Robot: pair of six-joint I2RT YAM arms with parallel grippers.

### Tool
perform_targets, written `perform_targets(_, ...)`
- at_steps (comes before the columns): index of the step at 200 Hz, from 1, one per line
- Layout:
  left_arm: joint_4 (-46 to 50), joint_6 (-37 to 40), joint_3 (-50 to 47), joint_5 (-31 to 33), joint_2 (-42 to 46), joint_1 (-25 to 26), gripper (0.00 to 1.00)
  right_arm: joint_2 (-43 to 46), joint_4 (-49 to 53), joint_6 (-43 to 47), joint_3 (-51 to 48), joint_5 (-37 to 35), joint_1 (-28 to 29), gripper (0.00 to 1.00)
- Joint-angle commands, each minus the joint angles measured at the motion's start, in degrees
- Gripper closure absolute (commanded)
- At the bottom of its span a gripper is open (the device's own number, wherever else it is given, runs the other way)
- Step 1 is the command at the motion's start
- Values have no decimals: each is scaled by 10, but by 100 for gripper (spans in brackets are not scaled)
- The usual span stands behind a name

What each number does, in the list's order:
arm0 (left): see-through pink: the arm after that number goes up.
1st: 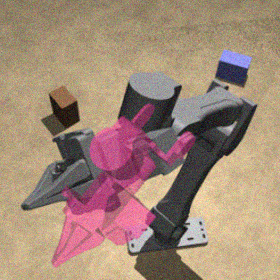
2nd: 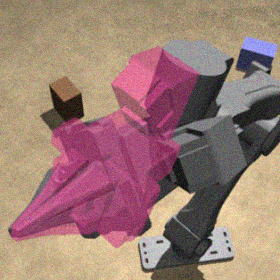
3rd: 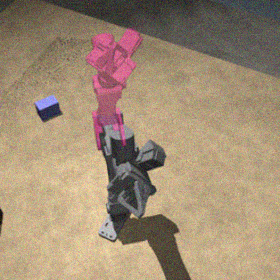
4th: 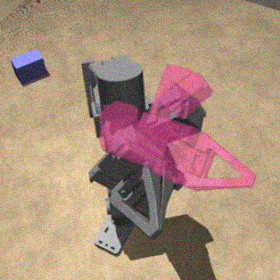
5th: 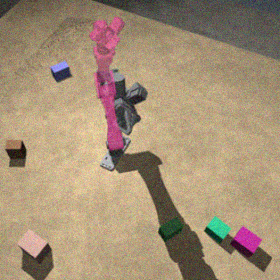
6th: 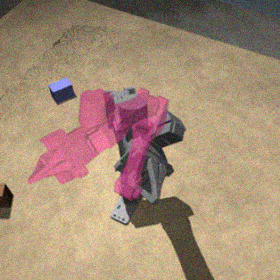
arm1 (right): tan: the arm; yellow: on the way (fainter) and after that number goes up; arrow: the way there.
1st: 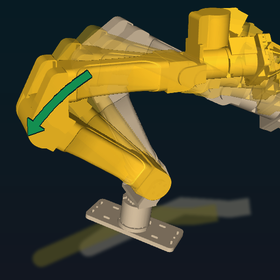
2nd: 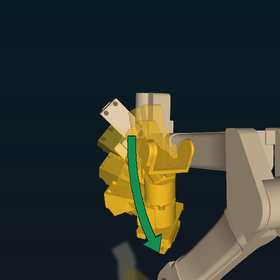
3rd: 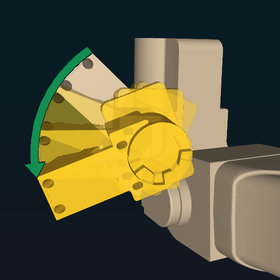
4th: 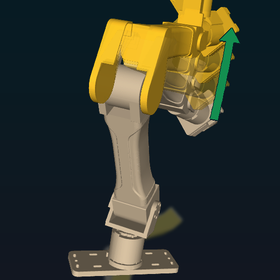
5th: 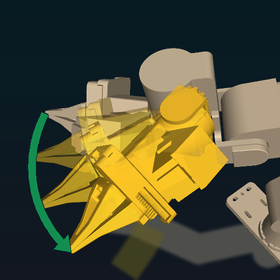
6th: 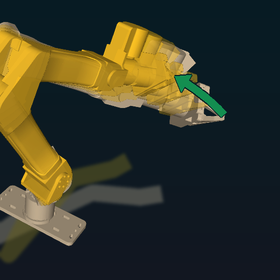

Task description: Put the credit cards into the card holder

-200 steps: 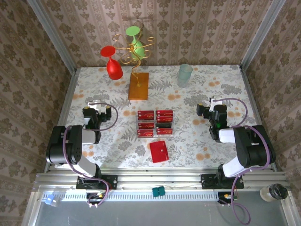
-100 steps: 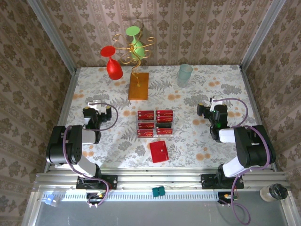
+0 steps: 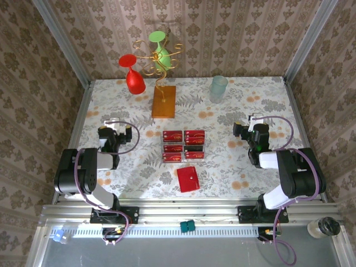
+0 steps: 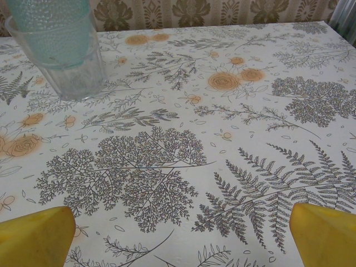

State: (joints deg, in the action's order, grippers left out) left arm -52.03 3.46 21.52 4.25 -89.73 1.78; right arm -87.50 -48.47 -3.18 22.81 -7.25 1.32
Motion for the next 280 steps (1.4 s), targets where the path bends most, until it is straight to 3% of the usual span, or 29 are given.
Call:
perform_targets(1,-3,-4,11,-4,4,-2,0,-1,-8,-2,3,-1,-3,0)
perform_targets(20,-10,-2,7,-3,7,-1,0,3,-7,0,3,5,-3,0)
perform_targets(47,-11,-2,6,26,11,5,0,40,87,6,40,21,-3,0)
perform_targets(78,67,3,30,64,56,19,0,114,196,-2,76,13,-4,0)
perform_targets(97,145,4,59,87,94,26,0,157,281,-64,119,1,-4,0)
perform_targets(119,215,-17,92,131,151,51,0,180,438,-253,190,-47,-11,0)
perform_targets(145,395,-143,170,119,228,71,0,185,511,-273,239,104,-27,0)
perform_targets(168,522,-261,209,103,272,103,0,191,556,-271,244,205,-11,7)
perform_targets(189,592,-330,206,118,296,145,0,203,601,-257,230,219,45,14)
perform_targets(231,662,-386,161,159,300,216,0,231,649,-238,171,120,204,15)
perform_targets(254,698,-398,154,166,272,236,0,235,676,-231,145,55,266,14)
perform_targets(280,688,-411,133,152,238,240,0,230,679,-248,117,33,312,15)
